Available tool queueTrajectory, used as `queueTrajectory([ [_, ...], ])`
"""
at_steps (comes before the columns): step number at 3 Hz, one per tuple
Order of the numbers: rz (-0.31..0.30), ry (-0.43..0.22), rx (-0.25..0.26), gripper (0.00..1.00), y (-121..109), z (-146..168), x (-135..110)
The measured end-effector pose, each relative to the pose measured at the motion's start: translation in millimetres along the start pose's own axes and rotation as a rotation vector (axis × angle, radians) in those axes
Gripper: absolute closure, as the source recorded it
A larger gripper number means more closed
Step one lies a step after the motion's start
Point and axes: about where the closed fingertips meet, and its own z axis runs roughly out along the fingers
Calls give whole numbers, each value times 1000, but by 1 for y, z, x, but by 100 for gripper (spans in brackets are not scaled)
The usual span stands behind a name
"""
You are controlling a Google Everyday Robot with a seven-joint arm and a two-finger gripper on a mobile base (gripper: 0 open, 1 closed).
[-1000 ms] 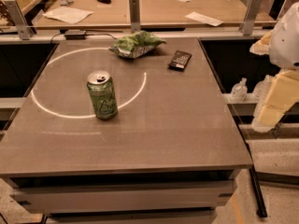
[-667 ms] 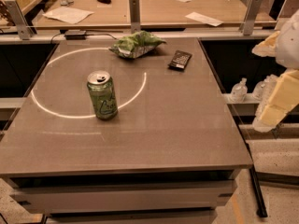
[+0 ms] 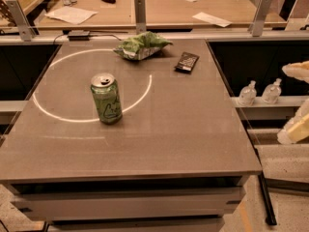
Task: Move green can near green jalapeno chip bag
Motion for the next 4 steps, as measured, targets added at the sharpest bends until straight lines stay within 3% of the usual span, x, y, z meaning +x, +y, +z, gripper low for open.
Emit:
queueTrajectory([
  [1, -14, -253, -35, 0, 7, 3, 3],
  [2, -22, -511, -110, 0, 19, 1, -33],
  [3, -16, -573, -125, 0, 20, -4, -51],
  [4, -17, -565, -123, 0, 20, -3, -50],
])
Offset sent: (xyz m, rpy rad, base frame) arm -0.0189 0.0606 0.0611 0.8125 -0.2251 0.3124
